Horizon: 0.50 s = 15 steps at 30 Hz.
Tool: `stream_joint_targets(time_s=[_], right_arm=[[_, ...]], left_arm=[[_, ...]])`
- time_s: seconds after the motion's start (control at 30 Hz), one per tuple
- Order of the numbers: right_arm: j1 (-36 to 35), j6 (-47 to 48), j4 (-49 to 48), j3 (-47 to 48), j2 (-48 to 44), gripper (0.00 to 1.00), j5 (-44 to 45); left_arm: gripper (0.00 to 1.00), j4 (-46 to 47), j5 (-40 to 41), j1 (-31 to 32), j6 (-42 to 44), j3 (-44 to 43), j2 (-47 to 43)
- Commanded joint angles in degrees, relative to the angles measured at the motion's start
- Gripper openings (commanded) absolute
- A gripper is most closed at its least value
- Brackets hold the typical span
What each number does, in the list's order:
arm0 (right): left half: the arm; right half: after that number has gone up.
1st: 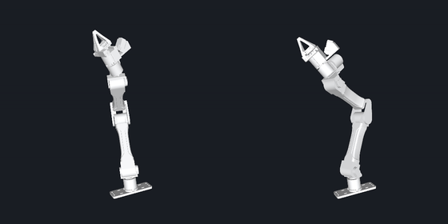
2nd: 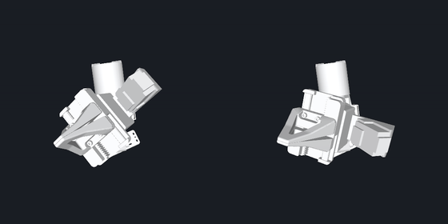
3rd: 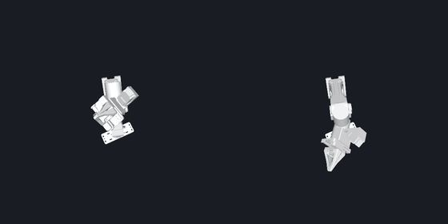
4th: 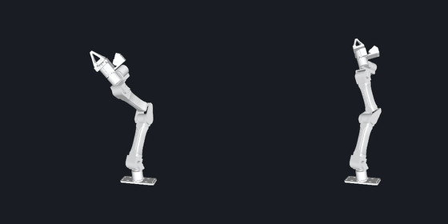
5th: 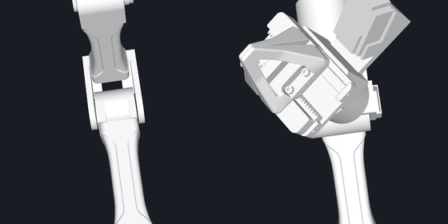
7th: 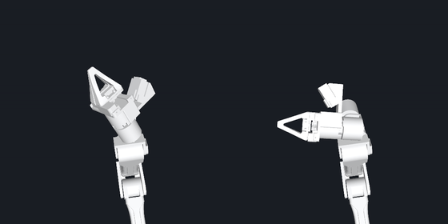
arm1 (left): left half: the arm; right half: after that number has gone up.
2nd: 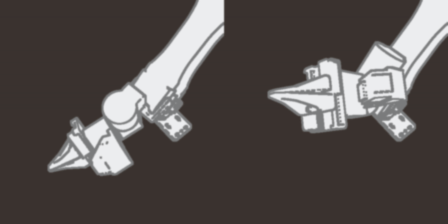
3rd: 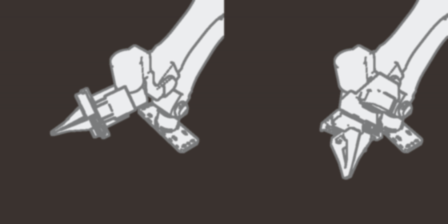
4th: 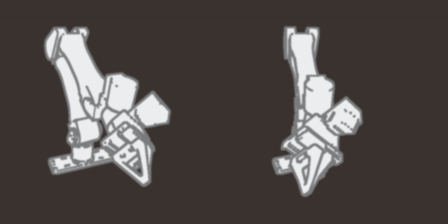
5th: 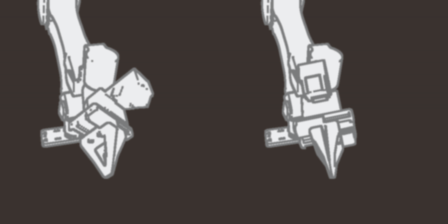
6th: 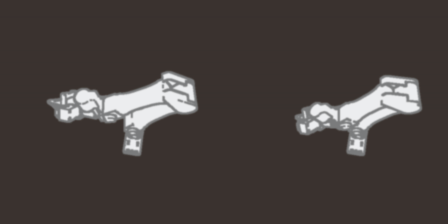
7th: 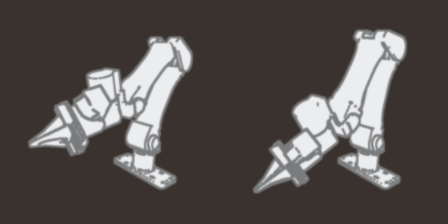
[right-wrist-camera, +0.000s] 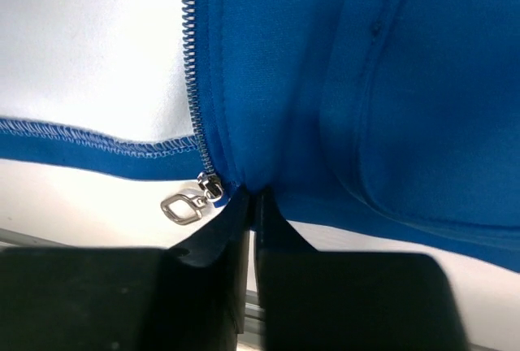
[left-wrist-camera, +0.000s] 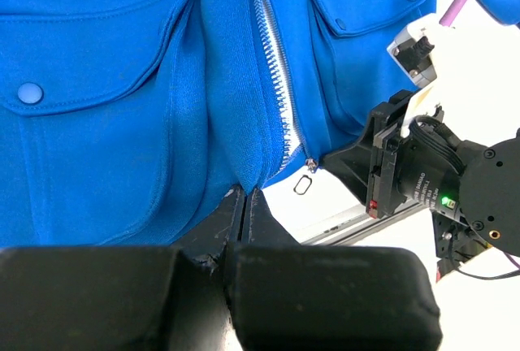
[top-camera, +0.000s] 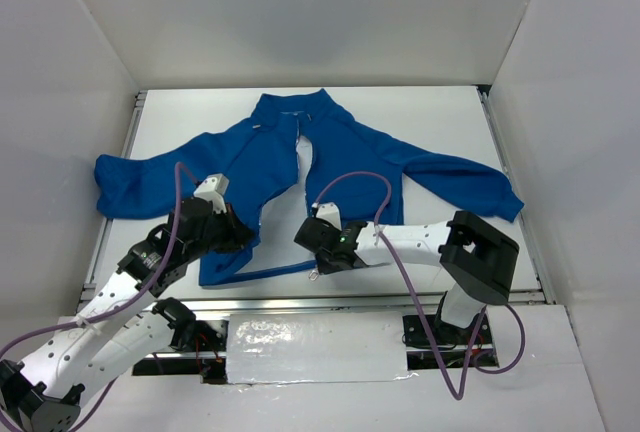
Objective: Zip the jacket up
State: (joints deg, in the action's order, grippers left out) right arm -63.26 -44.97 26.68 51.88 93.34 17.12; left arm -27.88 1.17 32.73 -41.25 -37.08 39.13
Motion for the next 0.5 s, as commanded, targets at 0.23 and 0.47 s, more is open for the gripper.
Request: stream_joint_targets(time_s=[0.23,0.47], right_arm=[[-0.9,0.5,-0.4,1.7,-7.3,0.0,0.5],[1.1,1.0,-10.9,-3.4,-19.2,0.0,-2.0]], left_arm=[[0.0,2.2,-0.6,0.2,1.2,0.0,-0.3],[0.0,5.5,-2.7,0.2,0.5,-0.4,1.9]])
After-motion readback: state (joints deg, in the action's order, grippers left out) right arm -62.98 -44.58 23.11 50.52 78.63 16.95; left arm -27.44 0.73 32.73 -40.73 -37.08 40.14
